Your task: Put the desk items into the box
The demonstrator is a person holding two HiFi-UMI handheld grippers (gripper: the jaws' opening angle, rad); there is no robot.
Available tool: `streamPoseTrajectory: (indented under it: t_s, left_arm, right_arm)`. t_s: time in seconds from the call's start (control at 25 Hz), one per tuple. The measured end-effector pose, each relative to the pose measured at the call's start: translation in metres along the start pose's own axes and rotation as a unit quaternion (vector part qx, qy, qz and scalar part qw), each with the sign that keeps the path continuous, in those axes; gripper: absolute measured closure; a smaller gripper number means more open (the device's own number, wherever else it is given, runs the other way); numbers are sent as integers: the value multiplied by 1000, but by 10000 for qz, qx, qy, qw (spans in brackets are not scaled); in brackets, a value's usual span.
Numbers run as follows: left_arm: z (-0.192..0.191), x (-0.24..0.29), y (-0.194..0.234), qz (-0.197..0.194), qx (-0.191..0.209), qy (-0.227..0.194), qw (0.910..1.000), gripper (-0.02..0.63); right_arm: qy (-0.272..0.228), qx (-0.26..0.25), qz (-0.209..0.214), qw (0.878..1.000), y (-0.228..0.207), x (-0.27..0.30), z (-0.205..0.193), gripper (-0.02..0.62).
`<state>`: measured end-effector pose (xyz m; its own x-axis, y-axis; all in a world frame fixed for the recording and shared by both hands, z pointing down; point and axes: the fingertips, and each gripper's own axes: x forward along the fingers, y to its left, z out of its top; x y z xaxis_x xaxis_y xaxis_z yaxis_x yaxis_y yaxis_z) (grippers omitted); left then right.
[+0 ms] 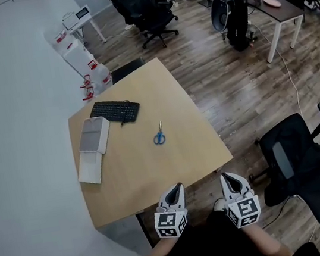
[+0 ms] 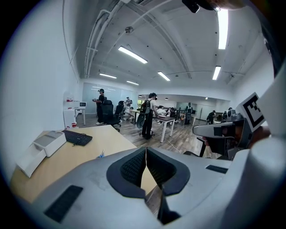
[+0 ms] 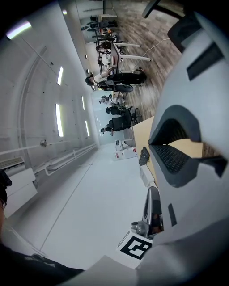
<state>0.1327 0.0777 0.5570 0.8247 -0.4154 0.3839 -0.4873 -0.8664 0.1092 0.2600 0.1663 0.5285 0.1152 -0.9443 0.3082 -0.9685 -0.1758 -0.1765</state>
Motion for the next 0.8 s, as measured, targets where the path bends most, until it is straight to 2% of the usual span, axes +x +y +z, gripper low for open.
streamPoseTrajectory:
  t_s: [0.24,0.44,0.8]
  left_arm:
    - [6,29,0,226,-7,36,9997,588]
    - [5,47,16,379,-65,106,9992,588]
    - [-4,95,97,763,-130,326,9965,587]
  right_arm:
    - [56,-44,94,9999,-34,11,3,535]
    - [137,44,110,9998,-43,26,3,535]
    - [320,-66,80,9994,-46,81,18,535]
